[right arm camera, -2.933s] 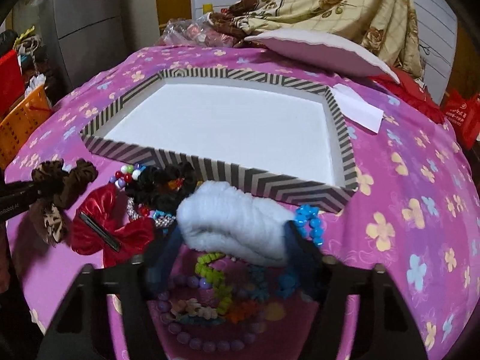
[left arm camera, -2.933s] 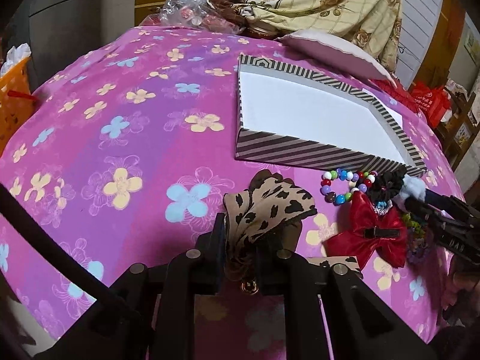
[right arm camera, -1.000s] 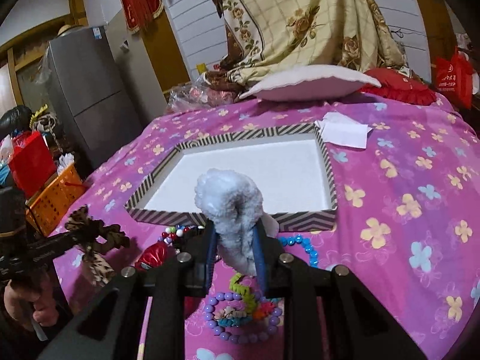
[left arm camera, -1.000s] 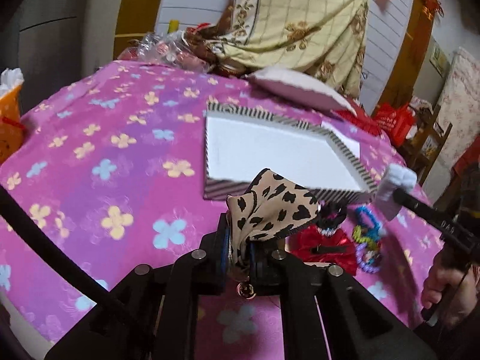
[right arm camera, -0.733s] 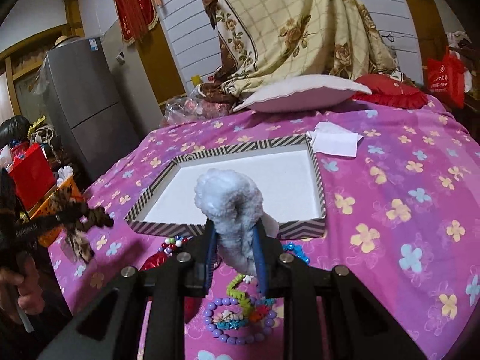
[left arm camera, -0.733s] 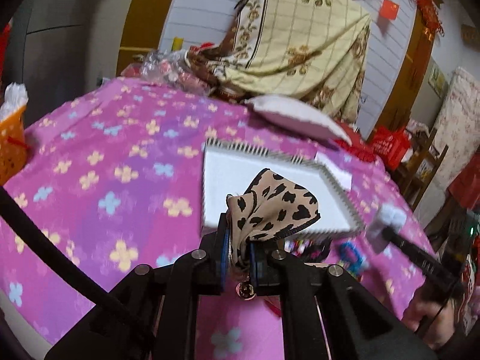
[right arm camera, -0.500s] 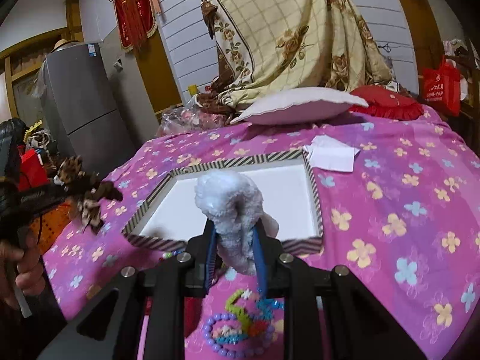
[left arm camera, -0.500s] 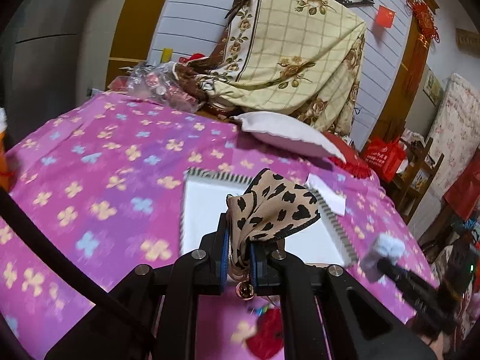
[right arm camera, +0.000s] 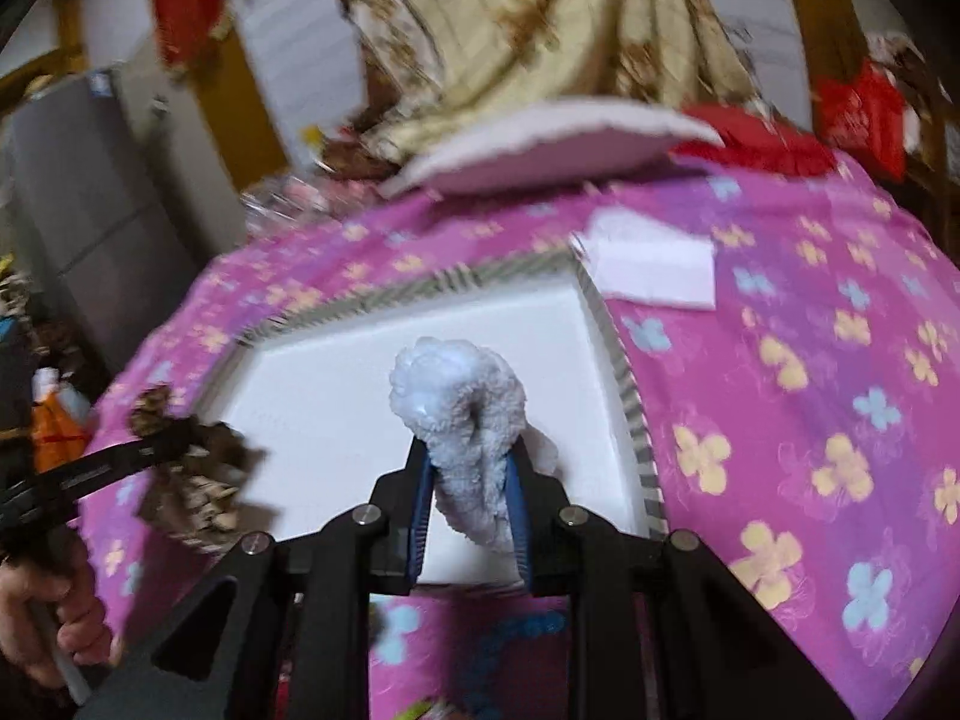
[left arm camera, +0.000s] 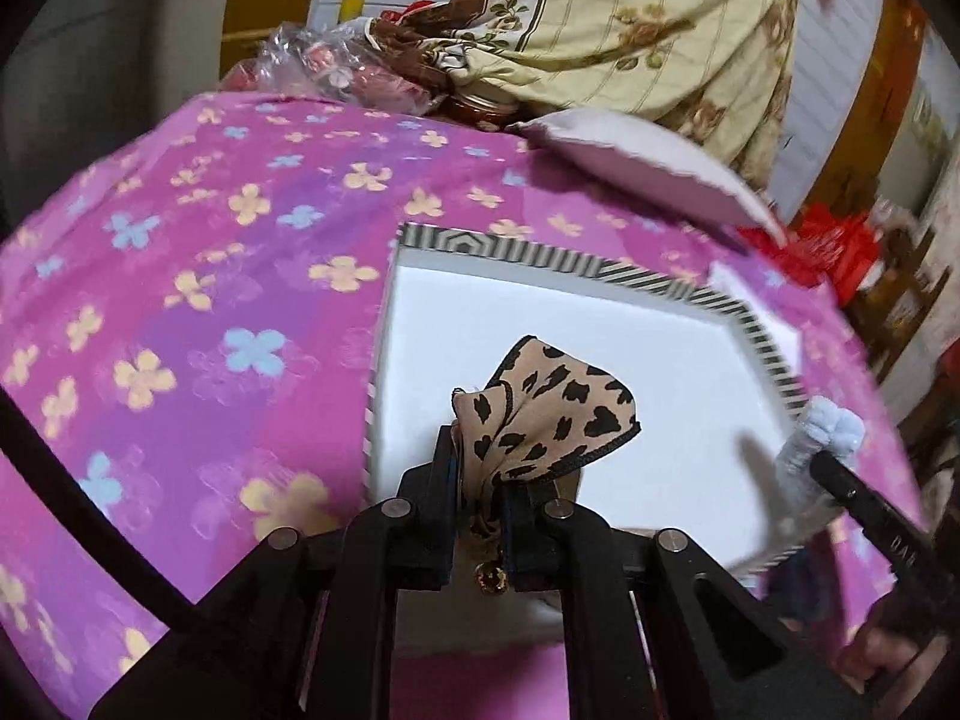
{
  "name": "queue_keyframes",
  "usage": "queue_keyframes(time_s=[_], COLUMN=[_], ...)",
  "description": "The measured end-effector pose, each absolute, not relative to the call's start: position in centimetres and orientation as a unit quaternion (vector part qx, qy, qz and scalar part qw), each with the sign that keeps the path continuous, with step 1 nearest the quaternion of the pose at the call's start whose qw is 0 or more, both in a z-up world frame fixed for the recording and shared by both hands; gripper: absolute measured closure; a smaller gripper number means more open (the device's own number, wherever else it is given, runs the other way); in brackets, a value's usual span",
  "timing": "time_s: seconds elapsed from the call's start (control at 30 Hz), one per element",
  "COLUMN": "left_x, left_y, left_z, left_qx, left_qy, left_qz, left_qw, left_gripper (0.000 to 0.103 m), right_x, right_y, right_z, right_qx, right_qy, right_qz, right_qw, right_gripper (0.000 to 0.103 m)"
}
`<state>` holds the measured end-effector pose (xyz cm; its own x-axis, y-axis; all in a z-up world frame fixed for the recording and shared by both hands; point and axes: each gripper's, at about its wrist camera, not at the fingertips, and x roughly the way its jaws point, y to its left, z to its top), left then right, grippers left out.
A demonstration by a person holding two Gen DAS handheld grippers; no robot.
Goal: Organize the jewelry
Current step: 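Carry the leopard bow and white scrunchie into the tray and release both, then grasp the red satin bow with the left tool while the right tool grasps the black scrunchie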
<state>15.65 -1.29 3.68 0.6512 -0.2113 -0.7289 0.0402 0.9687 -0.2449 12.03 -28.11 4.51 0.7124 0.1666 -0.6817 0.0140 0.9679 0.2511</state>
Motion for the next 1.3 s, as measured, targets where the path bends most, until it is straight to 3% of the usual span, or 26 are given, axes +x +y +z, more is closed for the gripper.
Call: queue_keyframes(time_s=[0.1, 0.17, 0.23, 0.27, 0.43, 0.8, 1.03, 1.3], left_x=[16.1, 16.3, 16.3, 16.2, 16.2, 10.7, 5.3, 4.1], left_y=[-1.1, -0.8, -0.5, -0.4, 0.0, 0.1, -2.1, -6.8], left_z=[3.4, 3.0, 3.0, 3.1, 3.2, 7.1, 6.2, 4.2], left_qx=[-0.103, -0.113, -0.116, -0.115, -0.14, -0.139, -0.079, -0.002], left_qy=[0.419, 0.431, 0.429, 0.428, 0.426, 0.352, 0.375, 0.411], left_qz=[-0.051, -0.046, -0.042, -0.039, -0.058, -0.119, -0.216, -0.304], left_qw=[0.901, 0.894, 0.895, 0.896, 0.892, 0.918, 0.898, 0.859], left_gripper=[0.099, 0.091, 0.089, 0.086, 0.075, 0.074, 0.073, 0.073], right_x=[11.9, 11.7, 11.2, 10.9, 10.4, 4.1, 1.1, 1.9], right_y=[-28.1, -27.9, -27.9, -28.0, -28.1, -27.6, -25.1, -24.9], right_z=[4.3, 4.8, 5.4, 5.7, 7.0, 9.3, 8.3, 5.5], right_qx=[0.114, 0.098, 0.093, 0.095, 0.102, 0.097, 0.061, 0.073], right_qy=[0.375, 0.364, 0.346, 0.335, 0.311, 0.283, 0.318, 0.383], right_qz=[0.024, 0.019, 0.017, 0.017, 0.026, 0.048, 0.088, 0.073], right_qw=[0.92, 0.926, 0.934, 0.937, 0.944, 0.953, 0.942, 0.918], right_gripper=[0.07, 0.061, 0.044, 0.043, 0.043, 0.043, 0.042, 0.043])
